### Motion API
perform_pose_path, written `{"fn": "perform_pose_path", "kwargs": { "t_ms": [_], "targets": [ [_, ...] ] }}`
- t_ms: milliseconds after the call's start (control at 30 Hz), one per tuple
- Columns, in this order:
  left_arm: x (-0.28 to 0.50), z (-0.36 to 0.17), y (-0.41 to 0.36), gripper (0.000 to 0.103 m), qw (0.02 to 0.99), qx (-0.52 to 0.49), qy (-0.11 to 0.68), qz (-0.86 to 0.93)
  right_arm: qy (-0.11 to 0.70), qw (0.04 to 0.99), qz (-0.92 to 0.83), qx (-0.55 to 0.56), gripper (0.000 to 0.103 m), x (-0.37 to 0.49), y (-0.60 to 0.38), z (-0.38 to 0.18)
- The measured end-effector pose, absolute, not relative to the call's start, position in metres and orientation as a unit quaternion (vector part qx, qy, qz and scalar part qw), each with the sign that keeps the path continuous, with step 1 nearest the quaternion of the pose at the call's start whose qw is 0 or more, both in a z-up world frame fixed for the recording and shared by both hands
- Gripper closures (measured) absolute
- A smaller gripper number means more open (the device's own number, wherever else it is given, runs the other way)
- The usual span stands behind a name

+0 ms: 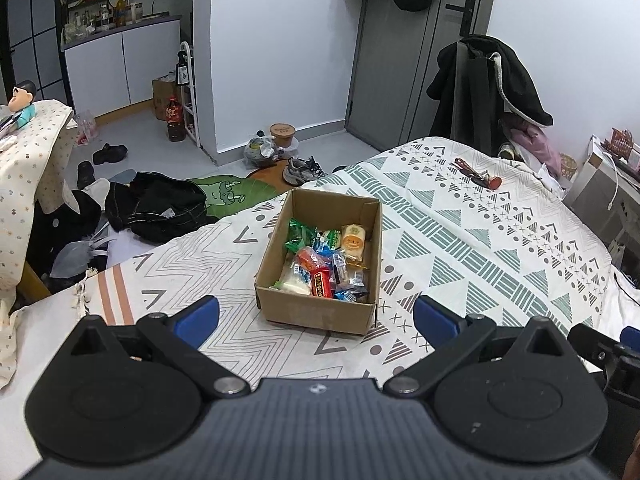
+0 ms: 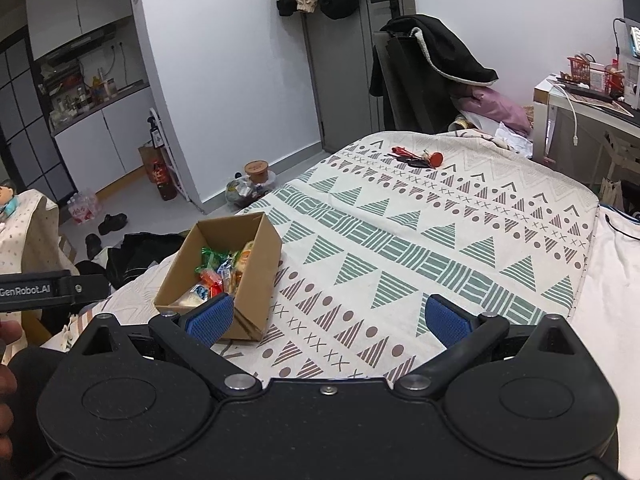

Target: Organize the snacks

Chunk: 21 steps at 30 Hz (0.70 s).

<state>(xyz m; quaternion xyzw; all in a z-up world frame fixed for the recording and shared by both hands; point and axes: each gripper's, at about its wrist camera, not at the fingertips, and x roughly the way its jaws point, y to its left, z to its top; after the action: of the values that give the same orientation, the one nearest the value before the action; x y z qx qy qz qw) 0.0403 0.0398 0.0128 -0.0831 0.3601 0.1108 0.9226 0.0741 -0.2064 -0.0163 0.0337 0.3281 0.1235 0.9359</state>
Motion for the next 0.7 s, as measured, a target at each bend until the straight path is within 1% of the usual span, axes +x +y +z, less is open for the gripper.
{"fn": "perform_pose_path", "kwargs": {
  "t_ms": [700],
  "targets": [
    [0.0420, 0.0072, 0.0407, 0.000, 0.921, -0.075, 0.365, 0.112, 0.332, 0.933, 0.135, 0.025, 0.000, 0.0751, -0.1967, -0.0192]
  ]
}}
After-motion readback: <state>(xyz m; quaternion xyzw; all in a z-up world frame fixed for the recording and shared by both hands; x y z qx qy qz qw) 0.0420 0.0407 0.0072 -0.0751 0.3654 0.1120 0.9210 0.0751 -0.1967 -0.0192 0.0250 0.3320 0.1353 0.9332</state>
